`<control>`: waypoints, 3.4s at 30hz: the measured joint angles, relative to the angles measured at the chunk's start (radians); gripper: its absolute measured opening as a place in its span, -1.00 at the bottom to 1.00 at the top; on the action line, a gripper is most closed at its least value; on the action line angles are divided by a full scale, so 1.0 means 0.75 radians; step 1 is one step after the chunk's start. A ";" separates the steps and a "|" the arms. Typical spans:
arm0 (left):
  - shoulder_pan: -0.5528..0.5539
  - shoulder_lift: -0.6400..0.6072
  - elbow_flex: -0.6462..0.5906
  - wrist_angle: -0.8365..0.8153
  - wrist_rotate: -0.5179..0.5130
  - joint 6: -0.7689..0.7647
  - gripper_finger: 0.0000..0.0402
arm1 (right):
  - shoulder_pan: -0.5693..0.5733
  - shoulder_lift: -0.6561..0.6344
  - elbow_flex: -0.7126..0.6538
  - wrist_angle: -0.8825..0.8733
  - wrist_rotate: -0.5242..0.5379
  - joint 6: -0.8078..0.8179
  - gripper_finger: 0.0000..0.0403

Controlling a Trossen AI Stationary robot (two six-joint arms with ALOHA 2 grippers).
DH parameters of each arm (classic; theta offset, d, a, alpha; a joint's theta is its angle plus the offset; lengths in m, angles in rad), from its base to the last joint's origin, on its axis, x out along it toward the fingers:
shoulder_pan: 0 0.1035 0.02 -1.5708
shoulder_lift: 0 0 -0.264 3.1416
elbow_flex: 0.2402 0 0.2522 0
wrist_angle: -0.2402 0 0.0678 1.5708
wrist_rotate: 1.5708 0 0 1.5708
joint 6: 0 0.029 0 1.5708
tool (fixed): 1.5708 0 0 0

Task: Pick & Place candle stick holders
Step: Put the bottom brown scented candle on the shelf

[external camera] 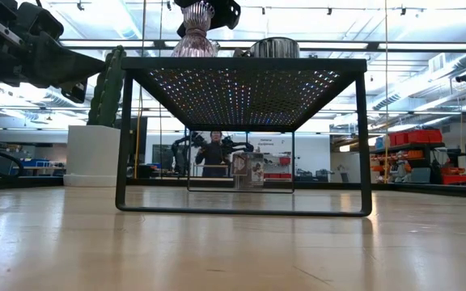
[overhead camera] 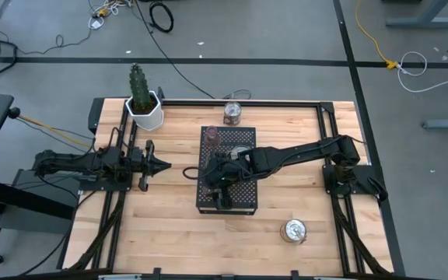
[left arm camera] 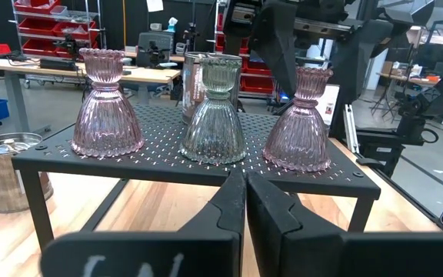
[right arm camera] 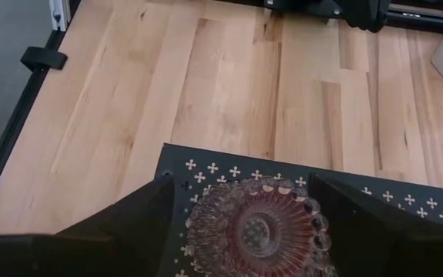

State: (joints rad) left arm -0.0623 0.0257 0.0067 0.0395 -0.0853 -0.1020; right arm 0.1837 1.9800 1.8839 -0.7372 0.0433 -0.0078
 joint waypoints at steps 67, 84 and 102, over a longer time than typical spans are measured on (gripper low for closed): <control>0.000 0.000 0.000 -0.001 0.000 0.000 -0.91 | 0.152 -0.170 0.000 0.031 -0.104 -0.067 0.76; 0.000 0.000 0.000 0.000 0.000 0.000 -0.91 | 0.257 -0.196 0.000 -0.032 -0.094 -0.045 0.76; 0.000 0.000 0.000 0.000 0.000 0.000 -0.91 | 0.377 -0.661 -0.602 0.065 -0.064 -0.009 0.76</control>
State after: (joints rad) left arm -0.0620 0.0257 0.0069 0.0395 -0.0853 -0.1018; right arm 0.4668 1.4845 1.4328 -0.6885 -0.0050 -0.0143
